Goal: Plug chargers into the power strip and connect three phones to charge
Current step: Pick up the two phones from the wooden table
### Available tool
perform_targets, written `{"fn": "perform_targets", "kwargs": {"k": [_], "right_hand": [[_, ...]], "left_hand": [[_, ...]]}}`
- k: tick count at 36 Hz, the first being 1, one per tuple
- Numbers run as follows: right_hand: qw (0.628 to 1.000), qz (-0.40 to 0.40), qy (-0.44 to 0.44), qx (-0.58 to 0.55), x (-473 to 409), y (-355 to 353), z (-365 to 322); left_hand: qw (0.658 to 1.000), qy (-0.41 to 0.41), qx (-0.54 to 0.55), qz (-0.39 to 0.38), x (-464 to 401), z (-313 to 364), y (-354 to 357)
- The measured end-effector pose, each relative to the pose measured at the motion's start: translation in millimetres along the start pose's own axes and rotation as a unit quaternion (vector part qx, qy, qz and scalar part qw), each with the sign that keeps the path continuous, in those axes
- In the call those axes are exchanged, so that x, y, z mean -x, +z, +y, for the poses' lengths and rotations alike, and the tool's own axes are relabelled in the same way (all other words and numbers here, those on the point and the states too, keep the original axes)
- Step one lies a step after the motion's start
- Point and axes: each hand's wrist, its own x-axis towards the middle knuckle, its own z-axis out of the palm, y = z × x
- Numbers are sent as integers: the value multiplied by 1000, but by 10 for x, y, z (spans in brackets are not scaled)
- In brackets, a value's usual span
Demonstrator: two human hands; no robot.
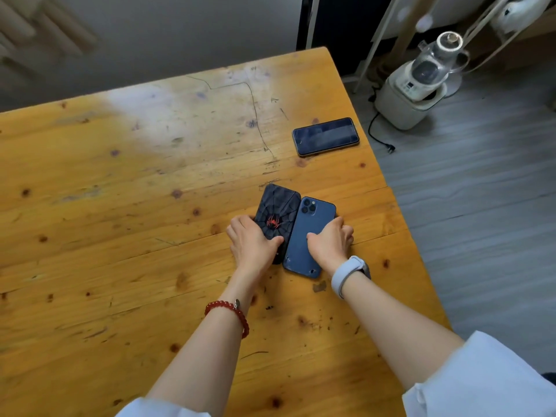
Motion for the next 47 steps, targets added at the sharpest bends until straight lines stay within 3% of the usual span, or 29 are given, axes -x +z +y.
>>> {"fn": "perform_targets", "kwargs": {"k": [6, 10, 14, 18, 24, 37, 47], "right_hand": [[992, -3, -4, -128, 7, -29, 20], [982, -23, -62, -177, 97, -17, 53], [986, -47, -112, -114, 277, -32, 113], [980, 3, -199, -11, 502, -167, 260], [967, 59, -249, 5, 774, -596, 669], [975, 141, -164, -56, 666, -1850, 1865], [963, 208, -57, -162, 95, -3604, 3473]], "left_hand": [[984, -3, 172, -44, 17, -9, -78], [982, 38, 183, -31, 104, -37, -115], [985, 90, 143, 9, 279, -103, -101], [987, 104, 115, 44, 532, -131, -131], [981, 167, 79, 52, 909, 50, -153], [965, 256, 49, -34, 1632, 1348, 707], [953, 290, 19, -82, 2578, 3166, 2227]]}}
